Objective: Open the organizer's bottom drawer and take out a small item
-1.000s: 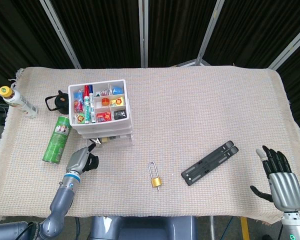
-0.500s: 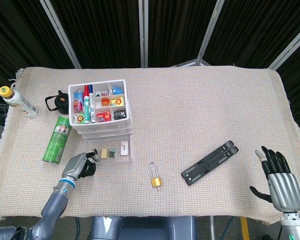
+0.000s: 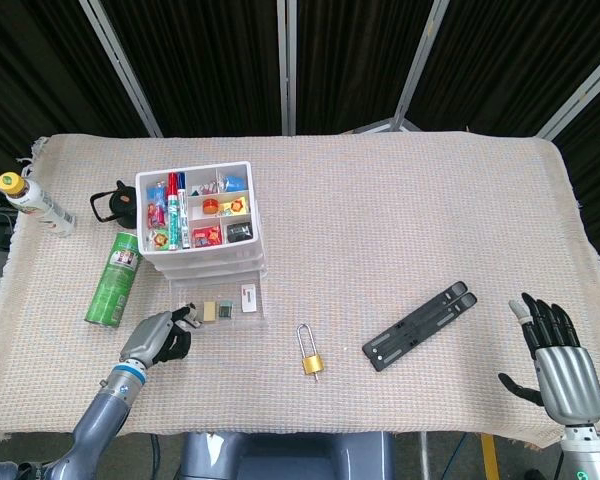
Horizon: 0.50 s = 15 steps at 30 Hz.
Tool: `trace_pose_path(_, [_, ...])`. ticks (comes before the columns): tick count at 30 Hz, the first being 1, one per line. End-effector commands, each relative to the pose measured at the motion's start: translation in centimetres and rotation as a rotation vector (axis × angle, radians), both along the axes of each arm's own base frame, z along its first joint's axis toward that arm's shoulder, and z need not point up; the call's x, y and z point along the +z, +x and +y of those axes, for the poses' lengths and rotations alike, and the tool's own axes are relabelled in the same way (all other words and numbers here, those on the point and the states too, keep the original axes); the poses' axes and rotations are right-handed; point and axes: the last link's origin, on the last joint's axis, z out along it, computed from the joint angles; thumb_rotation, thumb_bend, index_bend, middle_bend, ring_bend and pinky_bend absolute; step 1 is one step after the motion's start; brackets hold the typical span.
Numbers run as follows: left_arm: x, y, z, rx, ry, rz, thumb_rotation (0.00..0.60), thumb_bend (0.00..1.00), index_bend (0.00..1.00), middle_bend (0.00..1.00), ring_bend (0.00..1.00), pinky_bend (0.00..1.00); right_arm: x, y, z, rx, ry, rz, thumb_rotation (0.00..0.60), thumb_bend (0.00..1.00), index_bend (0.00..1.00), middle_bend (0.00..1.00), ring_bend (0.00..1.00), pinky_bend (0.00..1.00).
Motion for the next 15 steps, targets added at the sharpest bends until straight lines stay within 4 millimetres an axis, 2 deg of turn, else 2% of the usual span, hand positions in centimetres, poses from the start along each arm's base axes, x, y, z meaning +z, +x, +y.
trace_pose_path(1, [0.5,0.0,0.1,-0.021,0.024,0.008,0.6,0.6,0.24,0.86,0.85,0.77,0.0,0.0,0.0,0.0,0.001,0.001,0.6,0.0,0.0,0.0,0.0,0.0])
trace_pose_path(5, [1.4,0.0,0.2,-0.058,0.053,0.03,0.6,0.46,0.23,0.86,0.85,0.77,0.0,0.0,0.0,0.001,0.001,0.001,0.6,0.0,0.0,0.0,0.0,0.0])
trace_pose_path(11, [3.3,0.5,1.2,-0.185,0.102,0.137,0.6,0.35,0.23,0.86,0.85,0.77,-0.1,0.1,0.1,0.003,0.001,0.002,0.6,0.0,0.0,0.0,0.0,0.0])
trace_pose_path(15, [4.2,1.4,2.3,-0.356,0.117,0.284,0.6,0.28,0.32,0.9,0.87,0.79,-0.1,0.1,0.1,0.002,0.003,0.003,0.6,0.0,0.0,0.0,0.0,0.0])
